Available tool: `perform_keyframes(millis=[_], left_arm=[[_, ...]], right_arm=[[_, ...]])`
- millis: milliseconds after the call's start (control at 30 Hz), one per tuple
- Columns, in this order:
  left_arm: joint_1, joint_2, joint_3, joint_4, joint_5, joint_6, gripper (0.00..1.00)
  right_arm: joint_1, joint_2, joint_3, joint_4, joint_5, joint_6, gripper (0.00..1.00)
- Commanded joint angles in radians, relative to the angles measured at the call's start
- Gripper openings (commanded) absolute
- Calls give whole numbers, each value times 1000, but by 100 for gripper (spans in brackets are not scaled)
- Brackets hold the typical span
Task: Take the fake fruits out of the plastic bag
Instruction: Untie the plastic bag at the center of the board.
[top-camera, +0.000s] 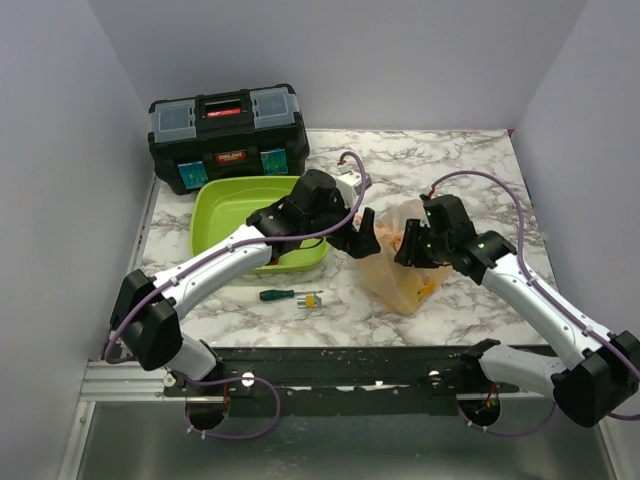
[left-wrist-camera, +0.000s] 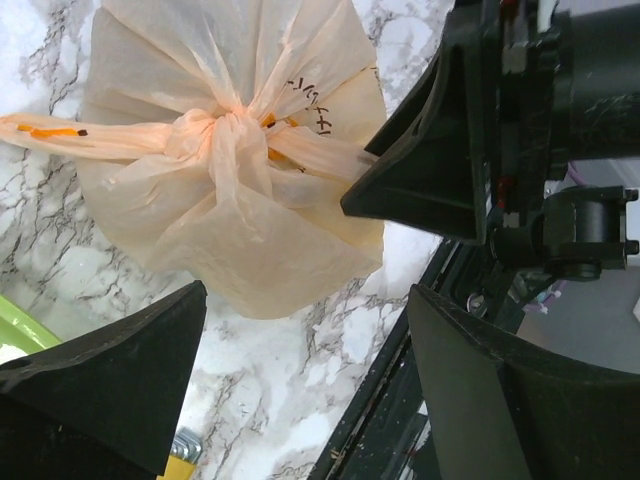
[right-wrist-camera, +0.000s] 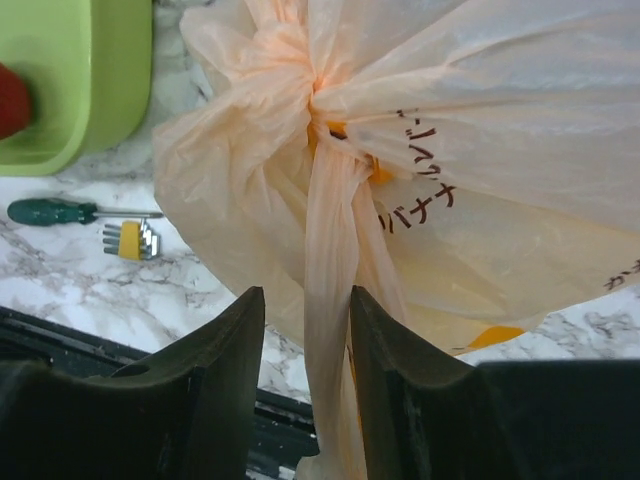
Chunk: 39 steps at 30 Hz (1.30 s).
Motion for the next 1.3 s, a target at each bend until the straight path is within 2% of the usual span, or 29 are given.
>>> perform_keyframes(millis=[0,33,133,300,633,867,1000,1100,1167,1233,1267], left_arm=[[-8,41,57,-50,-30,12,80],[-8,53,64,-57,-27,12,79],[-9,76,74,-62,-24,11,78],[-10,138,114,-101,-13,42,67],[-22,214,165,-158,-22,61,64],[-40,261,190,-179,-5,59,49],[-46,292,204,-194,-38,58,44],[-46,311,222,-214,-44,69,28],[-47,306,221,-215,-53,70,15],[-47,288,210,-208,-56,69,2],[-48,275,202,-199,-57,68,0]], right_arm=[[-2,39,-40,3,-97,20,37],[-2,38,-47,10,-104,23,32],[-1,14,-77,70,-187,41,11],[-1,-30,-123,143,-314,75,1],[1,-62,-171,184,-343,107,1],[1,-70,-170,196,-356,126,2],[1,-79,-162,186,-332,126,4],[1,-94,-144,153,-270,132,7],[0,-112,-124,108,-152,167,13],[-1,-139,-116,99,-59,186,14],[-1,-143,-104,92,-22,194,15]])
